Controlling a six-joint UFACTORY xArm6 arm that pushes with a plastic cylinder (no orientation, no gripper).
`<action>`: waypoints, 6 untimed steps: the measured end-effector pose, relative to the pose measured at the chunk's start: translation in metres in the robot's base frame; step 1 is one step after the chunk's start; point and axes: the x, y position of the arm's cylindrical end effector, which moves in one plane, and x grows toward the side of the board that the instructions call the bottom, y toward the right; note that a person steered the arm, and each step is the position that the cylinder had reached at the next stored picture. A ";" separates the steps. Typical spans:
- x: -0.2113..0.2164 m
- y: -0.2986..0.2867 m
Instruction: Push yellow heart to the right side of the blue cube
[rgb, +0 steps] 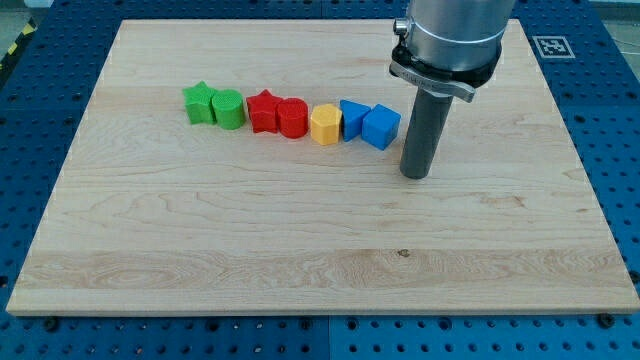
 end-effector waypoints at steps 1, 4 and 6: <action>-0.005 0.000; -0.022 0.000; -0.007 0.001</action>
